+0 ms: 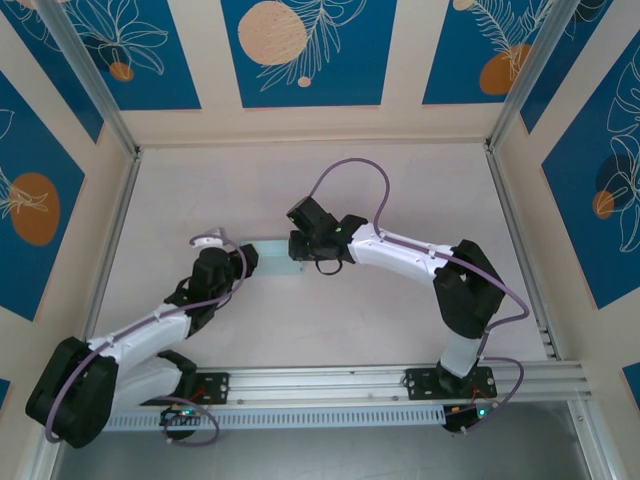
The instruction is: Fold the paper box
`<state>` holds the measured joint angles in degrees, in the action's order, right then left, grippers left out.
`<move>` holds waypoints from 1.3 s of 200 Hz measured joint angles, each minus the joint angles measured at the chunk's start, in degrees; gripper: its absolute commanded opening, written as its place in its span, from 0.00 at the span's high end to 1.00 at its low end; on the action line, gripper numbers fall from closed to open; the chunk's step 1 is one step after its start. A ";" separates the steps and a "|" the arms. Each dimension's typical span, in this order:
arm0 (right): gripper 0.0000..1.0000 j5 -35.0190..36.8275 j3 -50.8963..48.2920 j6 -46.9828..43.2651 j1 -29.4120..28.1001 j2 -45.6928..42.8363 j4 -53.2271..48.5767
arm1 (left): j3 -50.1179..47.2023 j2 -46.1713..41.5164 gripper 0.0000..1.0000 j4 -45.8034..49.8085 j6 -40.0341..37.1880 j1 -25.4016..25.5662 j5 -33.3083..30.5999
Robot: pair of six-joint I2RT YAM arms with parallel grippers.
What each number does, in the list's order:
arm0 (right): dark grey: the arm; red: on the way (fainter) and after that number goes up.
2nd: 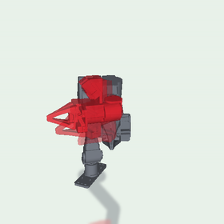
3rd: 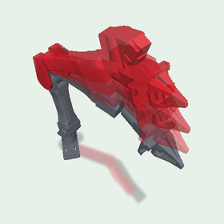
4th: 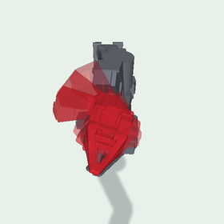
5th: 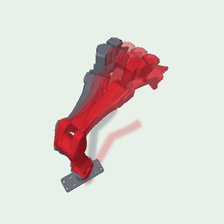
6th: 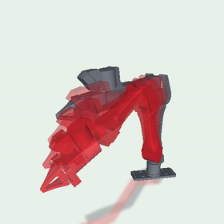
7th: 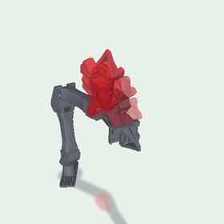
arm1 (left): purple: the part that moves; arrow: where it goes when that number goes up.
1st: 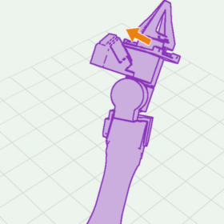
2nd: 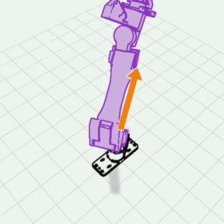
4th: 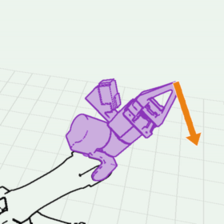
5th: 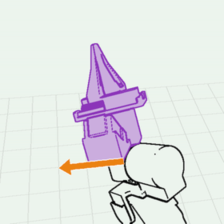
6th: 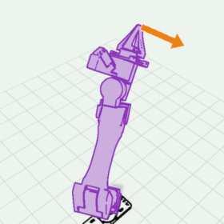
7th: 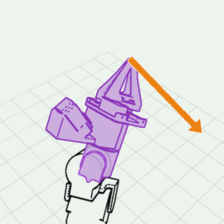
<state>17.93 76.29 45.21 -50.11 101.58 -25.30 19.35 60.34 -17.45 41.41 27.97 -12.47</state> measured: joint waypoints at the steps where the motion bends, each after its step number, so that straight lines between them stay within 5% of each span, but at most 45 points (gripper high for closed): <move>1: 0.77 0.00 -0.02 0.00 0.00 0.00 0.04 | 0.04 -0.13 0.40 0.37 0.15 -0.02 0.02; 95: 0.77 -0.17 -0.57 -0.02 0.00 0.00 1.57 | 2.93 -6.49 0.32 16.04 -2.05 -13.53 18.05; 181: 0.77 -0.24 0.61 -0.11 0.00 0.98 1.11 | 0.17 -1.97 0.71 6.19 2.45 -19.19 30.93; 260: 0.66 -2.97 0.61 -0.70 1.46 1.36 0.68 | -2.25 -0.37 0.74 -0.76 3.23 -19.23 31.52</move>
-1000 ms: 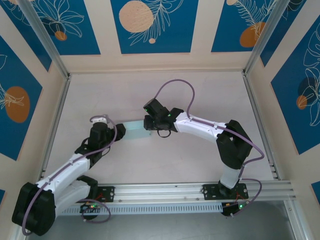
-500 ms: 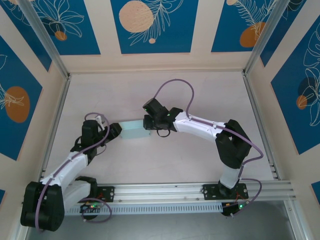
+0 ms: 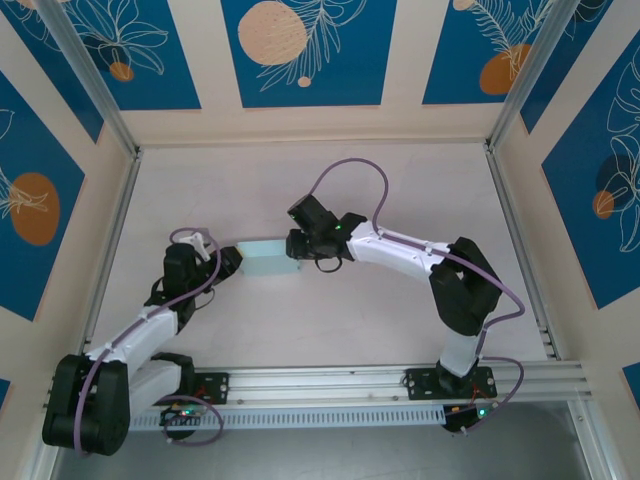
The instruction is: Fold the paper box
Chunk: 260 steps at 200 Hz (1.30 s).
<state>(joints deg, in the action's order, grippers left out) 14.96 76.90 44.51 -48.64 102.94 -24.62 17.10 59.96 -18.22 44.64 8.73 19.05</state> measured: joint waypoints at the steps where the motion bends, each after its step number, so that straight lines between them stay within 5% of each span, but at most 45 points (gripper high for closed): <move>1: 0.66 -0.02 0.00 0.02 0.00 0.00 0.00 | 0.00 0.00 0.74 -0.02 0.00 0.00 0.00; 88: 0.48 -8.24 -1.66 -2.64 3.58 -0.07 2.32 | -1.25 -0.83 0.74 -1.92 -0.15 -0.04 -0.04; 159: 0.48 -16.85 -1.14 -6.27 5.11 1.14 2.05 | -1.46 -1.33 0.74 -1.97 -0.17 0.31 -0.13; 179: 0.57 -18.40 -1.18 -6.86 5.16 1.46 2.73 | -1.46 -1.22 0.75 -2.05 -0.17 1.05 -0.70; 260: 0.61 -17.64 -9.49 -9.38 5.60 -3.67 8.83 | -4.63 -4.17 0.76 -4.96 -0.17 7.82 -6.93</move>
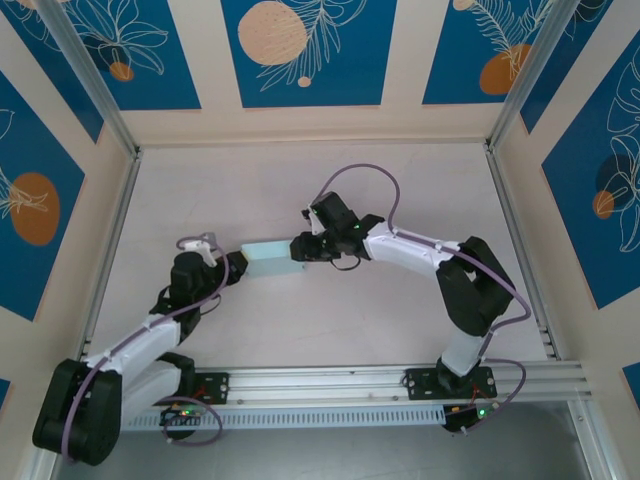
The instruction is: Fold the paper box
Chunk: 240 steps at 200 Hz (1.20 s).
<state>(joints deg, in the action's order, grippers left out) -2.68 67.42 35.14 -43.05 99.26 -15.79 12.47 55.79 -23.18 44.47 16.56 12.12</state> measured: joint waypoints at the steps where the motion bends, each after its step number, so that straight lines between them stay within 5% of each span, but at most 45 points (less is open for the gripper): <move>1: 0.61 0.07 -0.11 -0.07 -0.02 -0.09 0.00 | -0.11 -0.17 0.76 0.00 0.00 0.04 0.00; 52: 0.60 4.28 -6.40 -1.81 -3.41 -2.75 2.29 | -7.41 -13.51 0.72 6.91 -0.92 2.62 -0.17; 105: 0.60 7.76 -8.85 -2.23 -5.62 -2.29 2.36 | -10.40 -15.85 0.71 13.44 -0.90 3.19 -0.50; 146: 0.55 9.77 -9.01 -1.97 -5.68 -3.13 1.11 | -9.40 -15.45 0.46 14.32 0.44 3.61 -1.73; 178: 0.45 10.49 -5.20 -0.98 -5.31 -3.58 -3.28 | -4.02 -11.74 0.32 15.78 2.05 3.63 -3.10; 240: 0.42 10.08 3.63 1.36 -1.38 -0.68 -7.89 | 6.64 12.63 0.32 11.67 3.52 4.52 -2.78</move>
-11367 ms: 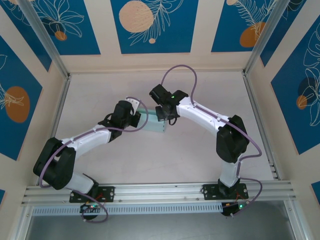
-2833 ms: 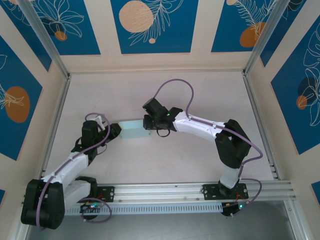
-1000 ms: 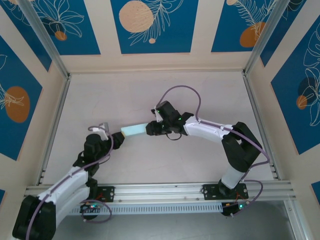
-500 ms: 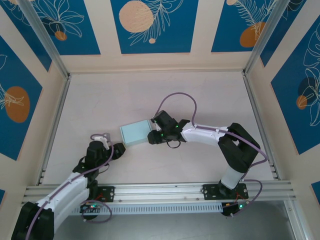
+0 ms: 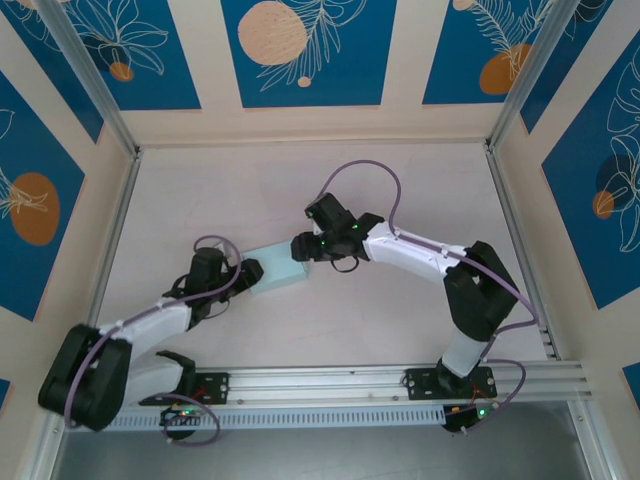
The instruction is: Fold the paper box
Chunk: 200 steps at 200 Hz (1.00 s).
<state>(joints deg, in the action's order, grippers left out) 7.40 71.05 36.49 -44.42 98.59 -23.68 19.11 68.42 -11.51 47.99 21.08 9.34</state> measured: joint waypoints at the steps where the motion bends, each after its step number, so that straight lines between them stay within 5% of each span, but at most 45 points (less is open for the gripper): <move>1: 0.42 0.00 0.02 0.04 0.07 0.17 0.02 | 0.04 0.42 0.32 -0.02 0.00 0.09 0.04; 126: 0.46 -9.49 0.09 2.01 12.00 6.62 2.16 | 17.20 25.27 0.36 -11.74 1.20 7.23 1.14; 165: 0.46 -9.79 0.22 1.18 14.58 6.62 1.55 | 20.79 25.92 0.33 -12.02 1.07 7.61 1.07; 200: 0.42 -8.55 0.37 -0.46 14.58 4.31 -1.38 | 20.35 22.60 0.21 -9.07 0.33 6.95 -0.31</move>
<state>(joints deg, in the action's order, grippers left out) -1.15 71.42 36.03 -29.85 102.89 -25.06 39.46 91.02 -20.58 48.31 28.03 9.04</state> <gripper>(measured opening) 0.569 0.747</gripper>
